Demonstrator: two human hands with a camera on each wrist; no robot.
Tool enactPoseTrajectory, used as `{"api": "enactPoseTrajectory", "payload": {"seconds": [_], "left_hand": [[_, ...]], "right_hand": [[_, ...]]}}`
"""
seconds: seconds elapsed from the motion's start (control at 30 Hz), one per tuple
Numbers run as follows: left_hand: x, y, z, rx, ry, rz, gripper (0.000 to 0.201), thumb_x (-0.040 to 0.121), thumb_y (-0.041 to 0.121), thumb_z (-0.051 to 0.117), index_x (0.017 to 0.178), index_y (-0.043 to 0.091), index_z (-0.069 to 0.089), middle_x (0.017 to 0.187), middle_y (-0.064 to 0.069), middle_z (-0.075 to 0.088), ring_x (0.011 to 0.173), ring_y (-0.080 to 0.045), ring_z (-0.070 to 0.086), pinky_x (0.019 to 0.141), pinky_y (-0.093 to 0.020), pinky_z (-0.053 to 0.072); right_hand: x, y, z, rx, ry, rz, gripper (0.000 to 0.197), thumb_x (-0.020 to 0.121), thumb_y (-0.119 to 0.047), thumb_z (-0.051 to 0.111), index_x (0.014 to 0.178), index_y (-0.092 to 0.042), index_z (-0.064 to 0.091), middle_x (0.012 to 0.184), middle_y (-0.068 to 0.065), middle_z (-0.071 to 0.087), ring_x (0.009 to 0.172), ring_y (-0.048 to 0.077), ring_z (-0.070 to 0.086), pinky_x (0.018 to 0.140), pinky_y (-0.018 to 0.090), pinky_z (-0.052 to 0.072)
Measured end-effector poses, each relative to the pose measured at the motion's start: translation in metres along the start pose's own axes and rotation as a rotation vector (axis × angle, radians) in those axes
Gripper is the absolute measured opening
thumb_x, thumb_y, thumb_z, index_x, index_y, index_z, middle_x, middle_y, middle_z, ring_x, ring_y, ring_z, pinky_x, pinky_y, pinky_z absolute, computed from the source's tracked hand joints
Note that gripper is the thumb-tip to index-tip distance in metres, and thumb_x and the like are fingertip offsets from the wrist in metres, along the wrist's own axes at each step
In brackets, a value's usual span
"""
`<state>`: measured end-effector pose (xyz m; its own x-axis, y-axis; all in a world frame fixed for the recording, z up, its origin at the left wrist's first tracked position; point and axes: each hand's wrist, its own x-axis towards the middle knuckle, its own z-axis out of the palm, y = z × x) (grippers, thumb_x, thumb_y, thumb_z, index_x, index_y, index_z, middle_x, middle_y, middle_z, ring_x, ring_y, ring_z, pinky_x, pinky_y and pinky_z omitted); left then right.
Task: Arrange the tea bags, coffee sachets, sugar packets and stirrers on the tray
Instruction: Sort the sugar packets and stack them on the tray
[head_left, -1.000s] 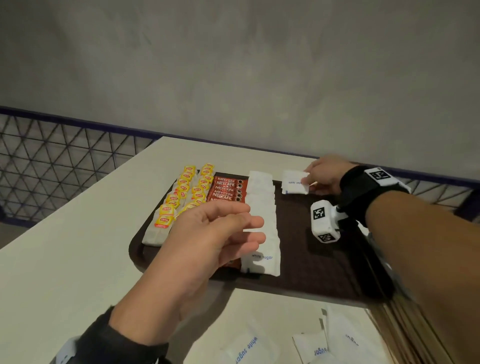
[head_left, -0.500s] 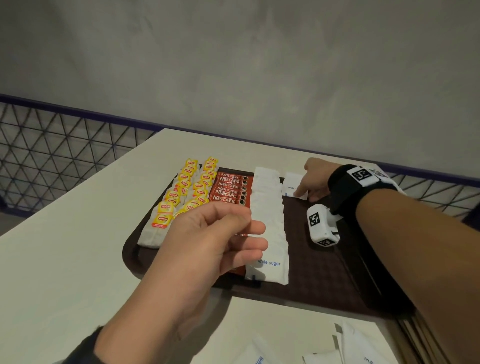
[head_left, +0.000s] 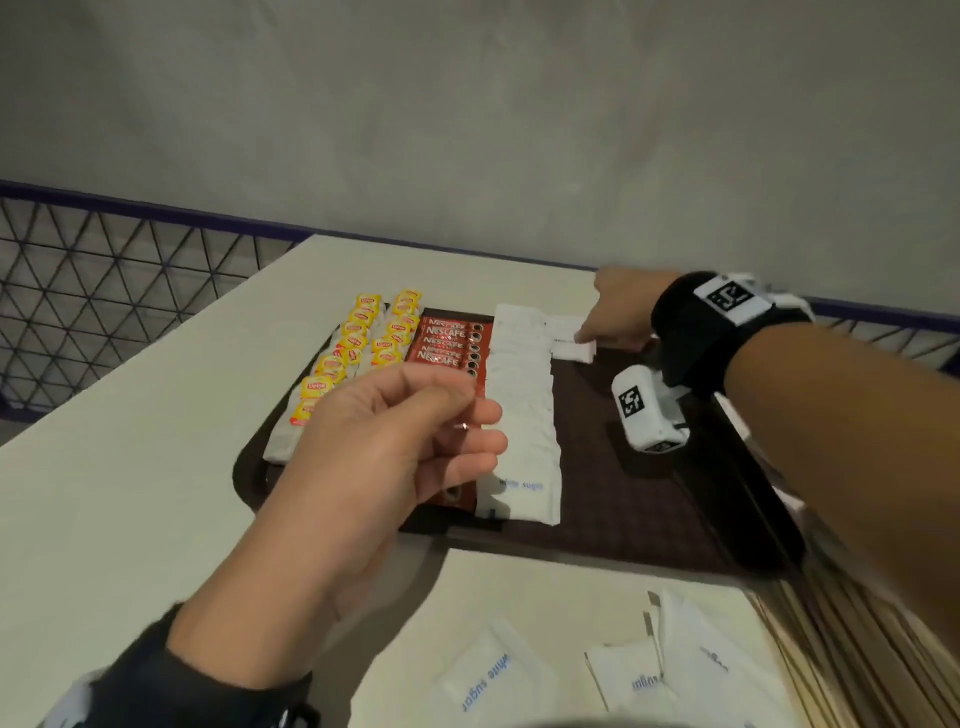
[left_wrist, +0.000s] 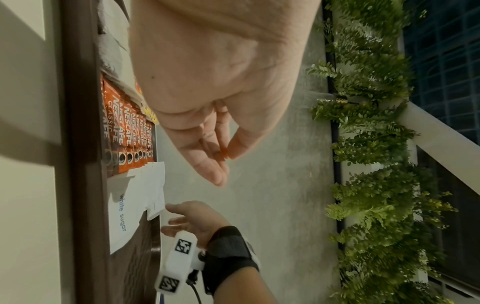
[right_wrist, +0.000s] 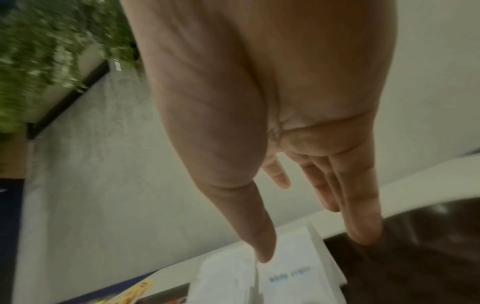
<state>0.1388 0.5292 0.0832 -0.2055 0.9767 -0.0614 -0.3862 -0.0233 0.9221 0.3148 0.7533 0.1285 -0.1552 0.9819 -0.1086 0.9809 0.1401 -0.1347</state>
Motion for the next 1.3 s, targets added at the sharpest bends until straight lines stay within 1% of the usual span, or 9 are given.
{"api": "enactPoseTrajectory", "payload": {"seconds": [0.1, 0.2, 0.27, 0.33, 0.43, 0.8, 1.0, 1.13, 1.3], "left_hand": [[-0.001, 0.000, 0.001, 0.017, -0.007, 0.010, 0.008, 0.098, 0.005, 0.061, 0.094, 0.005, 0.068, 0.079, -0.011, 0.077, 0.062, -0.017, 0.072, 0.056, -0.021, 0.059], [-0.006, -0.002, 0.002, 0.045, -0.029, 0.024, 0.008, 0.099, 0.006, 0.062, 0.094, 0.007, 0.069, 0.078, -0.009, 0.077, 0.064, -0.017, 0.072, 0.057, -0.022, 0.059], [-0.010, -0.002, 0.003, 0.064, -0.046, 0.031, 0.007, 0.099, 0.008, 0.063, 0.096, 0.008, 0.069, 0.080, -0.008, 0.076, 0.066, -0.017, 0.072, 0.060, -0.022, 0.060], [-0.013, -0.003, 0.004, 0.082, -0.066, 0.042, 0.006, 0.099, 0.008, 0.063, 0.097, 0.007, 0.069, 0.081, -0.008, 0.076, 0.068, -0.018, 0.072, 0.062, -0.023, 0.060], [-0.016, -0.002, 0.006, 0.111, -0.070, 0.061, 0.006, 0.099, 0.009, 0.063, 0.099, 0.007, 0.069, 0.081, -0.007, 0.076, 0.070, -0.019, 0.072, 0.062, -0.023, 0.059], [-0.017, -0.005, 0.004, 0.169, -0.072, 0.076, 0.003, 0.099, 0.014, 0.066, 0.098, 0.012, 0.068, 0.084, -0.005, 0.077, 0.076, -0.020, 0.073, 0.066, -0.027, 0.059], [-0.016, -0.005, 0.002, 0.171, -0.072, 0.070, 0.004, 0.099, 0.015, 0.067, 0.097, 0.012, 0.069, 0.087, -0.007, 0.077, 0.077, -0.021, 0.072, 0.068, -0.029, 0.059], [-0.016, -0.003, 0.000, 0.176, -0.061, 0.076, 0.005, 0.099, 0.016, 0.068, 0.096, 0.013, 0.070, 0.087, -0.007, 0.077, 0.075, -0.020, 0.072, 0.065, -0.028, 0.058], [-0.015, -0.001, 0.000, 0.229, -0.090, 0.039, 0.014, 0.099, 0.023, 0.068, 0.107, 0.012, 0.070, 0.097, -0.011, 0.079, 0.076, -0.021, 0.073, 0.066, -0.032, 0.058]], "right_hand": [[-0.049, 0.000, -0.020, -0.100, -0.029, -0.166, 0.034, 0.090, -0.039, 0.072, 0.101, -0.007, 0.074, 0.088, 0.012, 0.077, 0.070, 0.023, 0.070, 0.070, 0.033, 0.056], [-0.133, 0.000, -0.027, -0.008, -0.310, -0.326, 0.030, 0.086, -0.044, 0.076, 0.074, -0.017, 0.072, 0.073, 0.002, 0.074, 0.061, 0.012, 0.065, 0.063, 0.027, 0.056], [-0.190, 0.002, -0.017, -0.050, -0.552, -0.361, 0.029, 0.080, -0.053, 0.078, 0.085, -0.025, 0.074, 0.079, -0.005, 0.074, 0.066, 0.009, 0.065, 0.065, 0.023, 0.058], [-0.230, 0.011, 0.000, -0.228, -0.626, -0.367, 0.040, 0.075, -0.064, 0.078, 0.105, -0.040, 0.066, 0.093, -0.015, 0.070, 0.078, 0.004, 0.066, 0.072, 0.024, 0.060], [-0.262, 0.026, 0.024, -0.410, -0.524, -0.316, 0.062, 0.077, -0.065, 0.075, 0.129, -0.046, 0.046, 0.110, -0.018, 0.059, 0.095, 0.008, 0.064, 0.082, 0.028, 0.059], [-0.276, 0.036, 0.050, -0.207, -0.309, -0.231, 0.073, 0.079, -0.051, 0.081, 0.136, -0.031, 0.041, 0.107, -0.008, 0.052, 0.087, 0.011, 0.059, 0.075, 0.028, 0.057], [-0.265, 0.019, 0.058, 0.149, -0.212, -0.292, 0.076, 0.081, -0.030, 0.085, 0.144, -0.037, 0.042, 0.108, -0.009, 0.062, 0.090, 0.009, 0.064, 0.079, 0.023, 0.059], [-0.258, 0.012, 0.055, 0.315, -0.163, -0.300, 0.066, 0.079, -0.024, 0.086, 0.135, -0.039, 0.054, 0.098, -0.009, 0.065, 0.084, 0.010, 0.066, 0.076, 0.023, 0.061], [-0.252, 0.020, 0.034, 0.912, -0.245, -0.249, 0.040, 0.079, -0.001, 0.081, 0.113, -0.020, 0.073, 0.087, 0.001, 0.069, 0.075, 0.015, 0.068, 0.074, 0.027, 0.060]]}}
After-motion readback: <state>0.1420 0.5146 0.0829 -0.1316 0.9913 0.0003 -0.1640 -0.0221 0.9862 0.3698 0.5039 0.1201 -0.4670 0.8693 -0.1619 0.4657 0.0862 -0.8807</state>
